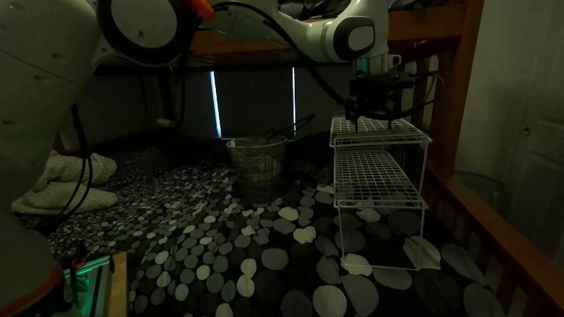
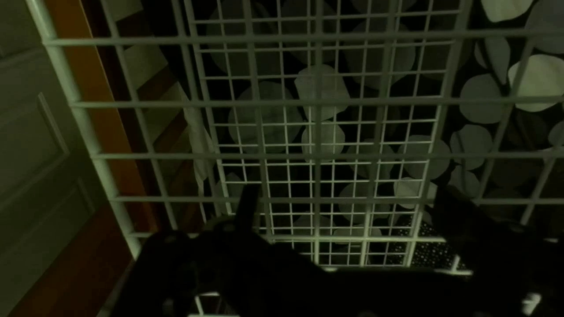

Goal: Turn the metal object to the left

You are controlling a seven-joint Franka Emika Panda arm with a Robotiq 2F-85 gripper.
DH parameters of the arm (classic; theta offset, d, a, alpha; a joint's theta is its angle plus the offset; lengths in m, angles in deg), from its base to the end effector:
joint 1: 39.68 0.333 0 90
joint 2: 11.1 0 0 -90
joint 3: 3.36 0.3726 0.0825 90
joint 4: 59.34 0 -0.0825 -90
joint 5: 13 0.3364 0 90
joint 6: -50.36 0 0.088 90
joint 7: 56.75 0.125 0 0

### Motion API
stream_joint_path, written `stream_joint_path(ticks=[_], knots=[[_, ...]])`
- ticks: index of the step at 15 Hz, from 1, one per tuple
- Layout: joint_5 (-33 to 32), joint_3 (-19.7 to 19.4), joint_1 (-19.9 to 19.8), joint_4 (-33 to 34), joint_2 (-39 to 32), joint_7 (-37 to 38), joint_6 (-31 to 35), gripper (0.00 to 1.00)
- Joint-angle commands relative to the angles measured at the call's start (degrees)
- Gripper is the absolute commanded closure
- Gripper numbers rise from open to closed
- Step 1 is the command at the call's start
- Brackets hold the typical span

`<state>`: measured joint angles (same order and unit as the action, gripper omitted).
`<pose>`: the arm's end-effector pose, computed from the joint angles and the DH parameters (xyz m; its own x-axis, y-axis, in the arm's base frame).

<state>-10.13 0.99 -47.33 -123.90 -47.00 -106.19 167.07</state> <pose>0.7481 -0.0583 0.5122 0.6819 0.6864 0.2527 0.6728 -0.7242 0.1513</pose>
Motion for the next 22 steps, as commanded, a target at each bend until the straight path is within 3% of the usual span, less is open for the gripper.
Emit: stream_joint_path(ticks=[1, 8, 11, 22], knots=[[0.27, 0.59, -0.63, -1.69, 0.35, -3.39, -0.37, 0.0], [-2.33, -1.09, 0.86, -4.29, 0.61, -2.75, 3.98, 0.0], [-7.06, -3.25, 2.65, -6.04, 1.95, 0.59, 7.22, 0.0], [-7.67, -1.99, 3.18, -8.28, 4.63, 4.69, 5.05, 0.0]])
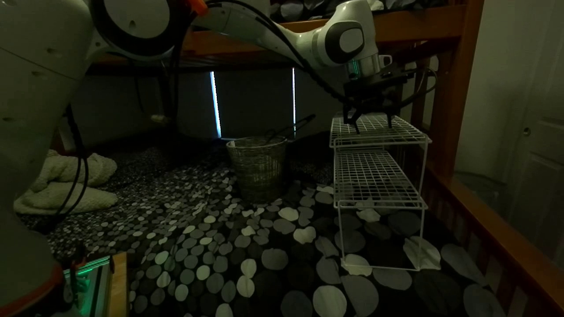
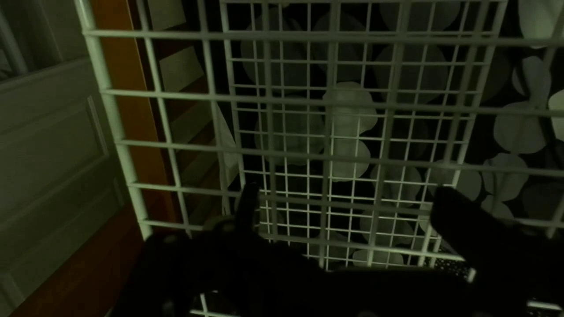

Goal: Turn the metal object to the left

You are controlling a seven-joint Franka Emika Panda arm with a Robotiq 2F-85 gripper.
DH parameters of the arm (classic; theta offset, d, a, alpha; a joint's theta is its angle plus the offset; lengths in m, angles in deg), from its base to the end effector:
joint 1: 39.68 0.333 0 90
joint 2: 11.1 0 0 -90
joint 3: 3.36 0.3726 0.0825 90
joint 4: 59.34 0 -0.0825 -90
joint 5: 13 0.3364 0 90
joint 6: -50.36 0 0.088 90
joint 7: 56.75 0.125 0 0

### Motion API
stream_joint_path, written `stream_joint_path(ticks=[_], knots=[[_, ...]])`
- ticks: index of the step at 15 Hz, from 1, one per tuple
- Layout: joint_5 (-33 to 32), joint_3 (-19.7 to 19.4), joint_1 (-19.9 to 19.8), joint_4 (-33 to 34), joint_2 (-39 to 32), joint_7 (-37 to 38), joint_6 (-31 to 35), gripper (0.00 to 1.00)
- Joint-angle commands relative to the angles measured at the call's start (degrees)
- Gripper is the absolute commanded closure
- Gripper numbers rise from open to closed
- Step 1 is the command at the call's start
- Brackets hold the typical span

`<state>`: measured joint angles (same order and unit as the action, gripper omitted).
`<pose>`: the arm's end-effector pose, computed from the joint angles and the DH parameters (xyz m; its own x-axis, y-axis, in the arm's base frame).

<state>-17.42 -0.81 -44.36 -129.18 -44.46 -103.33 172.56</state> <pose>0.7429 -0.0420 0.5131 0.6694 0.7190 0.1869 0.6683 -0.6927 0.2711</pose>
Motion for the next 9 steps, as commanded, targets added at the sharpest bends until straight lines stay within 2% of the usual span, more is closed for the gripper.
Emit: stream_joint_path(ticks=[1, 9], knots=[[0.14, 0.11, 0.04, -3.01, 2.49, 1.99, -0.57, 0.0], [-0.64, 0.06, 0.41, -3.82, 4.63, 2.21, -3.04, 0.0]])
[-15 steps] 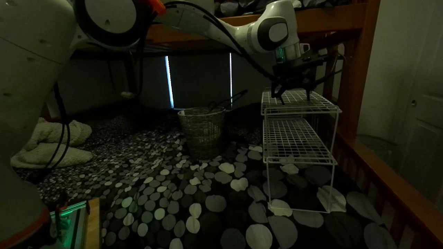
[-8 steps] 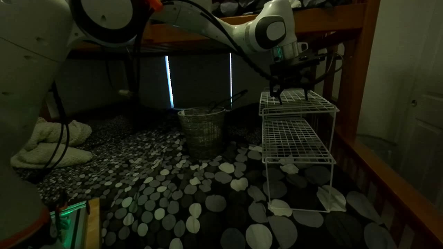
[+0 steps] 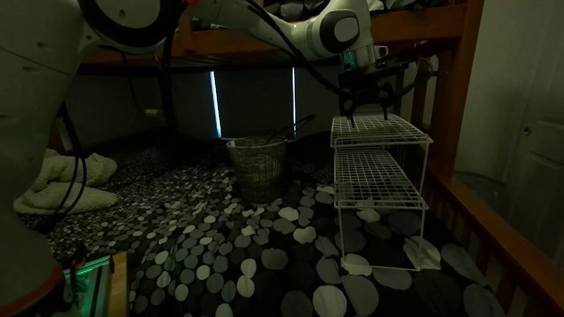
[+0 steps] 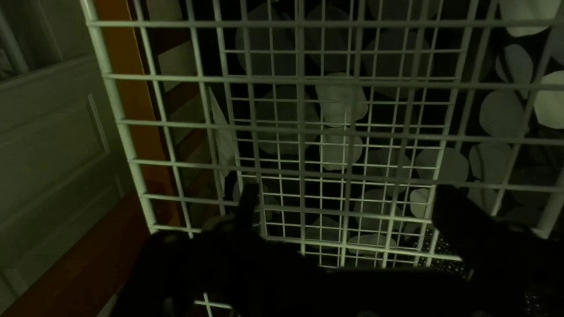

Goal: Turn the metal object to the left

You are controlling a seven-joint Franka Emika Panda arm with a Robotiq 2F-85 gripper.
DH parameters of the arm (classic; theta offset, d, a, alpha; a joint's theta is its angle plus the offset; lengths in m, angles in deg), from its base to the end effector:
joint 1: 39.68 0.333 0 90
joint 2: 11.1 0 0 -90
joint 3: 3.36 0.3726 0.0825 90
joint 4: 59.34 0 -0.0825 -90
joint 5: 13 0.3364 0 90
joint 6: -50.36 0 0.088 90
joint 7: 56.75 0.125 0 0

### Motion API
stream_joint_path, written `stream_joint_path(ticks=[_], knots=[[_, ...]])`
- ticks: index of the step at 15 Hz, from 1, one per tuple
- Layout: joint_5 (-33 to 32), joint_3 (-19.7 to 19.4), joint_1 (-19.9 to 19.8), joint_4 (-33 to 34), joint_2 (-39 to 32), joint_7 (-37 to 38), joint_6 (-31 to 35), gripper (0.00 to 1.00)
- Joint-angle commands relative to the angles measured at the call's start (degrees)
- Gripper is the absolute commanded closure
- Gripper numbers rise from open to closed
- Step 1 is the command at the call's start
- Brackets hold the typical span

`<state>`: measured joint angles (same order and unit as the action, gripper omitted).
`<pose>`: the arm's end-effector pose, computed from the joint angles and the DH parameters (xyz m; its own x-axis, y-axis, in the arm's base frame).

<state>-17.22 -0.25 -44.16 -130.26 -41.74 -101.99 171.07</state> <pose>0.7303 -0.0332 0.5362 0.6770 0.7084 0.1995 0.6589 -0.7042 0.2644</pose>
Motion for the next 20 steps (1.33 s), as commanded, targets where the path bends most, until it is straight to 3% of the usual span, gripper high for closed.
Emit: stream_joint_path(ticks=[1, 12, 13, 14, 19, 20], knots=[[-0.9, -0.57, 0.22, -2.82, 1.78, 1.01, -1.84, 0.0], [-0.84, -1.1, -0.06, -1.93, -1.89, 3.89, 0.06, 0.0], [-0.64, -1.02, -0.16, -1.66, -2.06, 3.81, -0.42, 0.22], [-0.52, -0.93, -0.23, -1.66, -2.15, 3.67, -0.53, 0.26], [0.65, 0.37, -1.13, -0.77, -2.93, -0.98, 0.64, 0.64], [0.48, 0.37, -0.98, -0.3, -3.26, -1.47, -0.44, 0.39]])
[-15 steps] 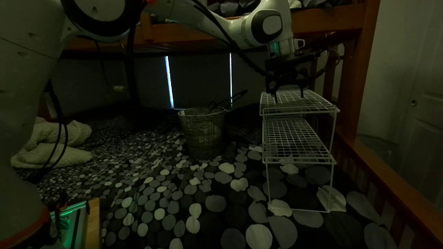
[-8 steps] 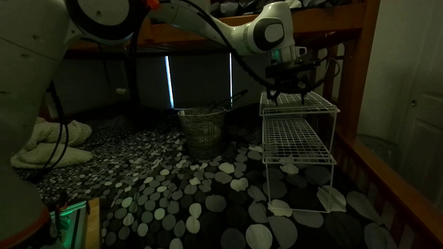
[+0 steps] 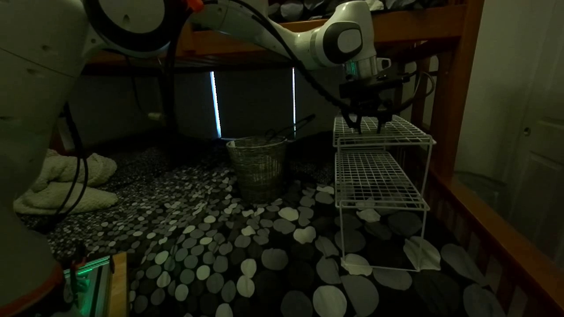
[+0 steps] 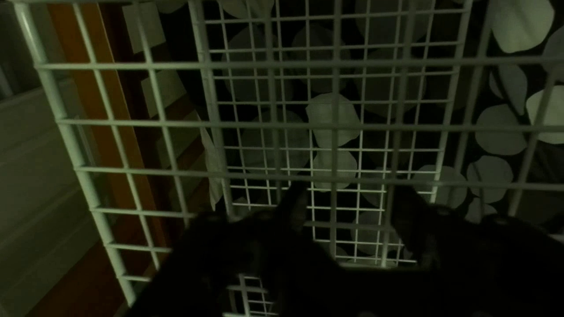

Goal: Turn the metal object to the left

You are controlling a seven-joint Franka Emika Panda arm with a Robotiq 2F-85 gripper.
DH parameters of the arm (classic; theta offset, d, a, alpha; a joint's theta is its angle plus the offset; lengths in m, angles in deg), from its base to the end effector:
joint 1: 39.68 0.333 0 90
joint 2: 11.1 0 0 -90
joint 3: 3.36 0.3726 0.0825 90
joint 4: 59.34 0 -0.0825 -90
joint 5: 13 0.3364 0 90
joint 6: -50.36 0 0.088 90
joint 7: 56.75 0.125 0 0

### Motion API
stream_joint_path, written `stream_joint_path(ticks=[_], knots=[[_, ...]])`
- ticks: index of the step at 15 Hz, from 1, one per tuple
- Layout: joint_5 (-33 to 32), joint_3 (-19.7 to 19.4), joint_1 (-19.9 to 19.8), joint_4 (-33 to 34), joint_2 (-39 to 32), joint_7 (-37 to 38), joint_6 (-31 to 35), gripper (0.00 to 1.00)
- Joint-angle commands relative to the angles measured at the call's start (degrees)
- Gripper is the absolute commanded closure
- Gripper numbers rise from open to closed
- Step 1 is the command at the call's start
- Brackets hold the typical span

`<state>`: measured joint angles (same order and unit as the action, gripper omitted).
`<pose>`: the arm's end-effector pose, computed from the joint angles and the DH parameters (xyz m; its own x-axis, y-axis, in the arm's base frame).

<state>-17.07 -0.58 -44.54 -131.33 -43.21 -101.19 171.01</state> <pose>0.7331 -0.0411 0.5084 0.7028 0.6899 0.1733 0.6522 -0.7222 0.2303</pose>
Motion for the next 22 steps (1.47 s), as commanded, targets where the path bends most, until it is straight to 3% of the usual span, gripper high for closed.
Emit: stream_joint_path(ticks=[1, 5, 6, 7, 11, 14, 16, 22], knots=[[0.0, 0.61, -0.41, 0.88, -2.24, -2.46, -0.63, 0.27], [-1.61, -0.31, 0.12, 2.24, -4.04, -1.09, -0.69, 0.14], [-1.53, -0.35, 0.14, 2.69, -4.36, -0.86, -0.62, 0.64], [-1.49, -0.31, 0.12, 2.56, -4.28, -0.87, -0.32, 0.67], [-0.38, 0.13, -0.04, 2.99, -3.63, -0.14, -1.56, 0.95], [3.33, 1.87, -1.4, 3.6, -2.27, -1.79, -4.39, 0.95], [6.5, 2.95, -2.91, 3.61, -0.36, -4.36, -4.64, 0.98], [17.89, 5.31, -8.8, 2.91, 4.23, -12.59, -4.08, 0.96]])
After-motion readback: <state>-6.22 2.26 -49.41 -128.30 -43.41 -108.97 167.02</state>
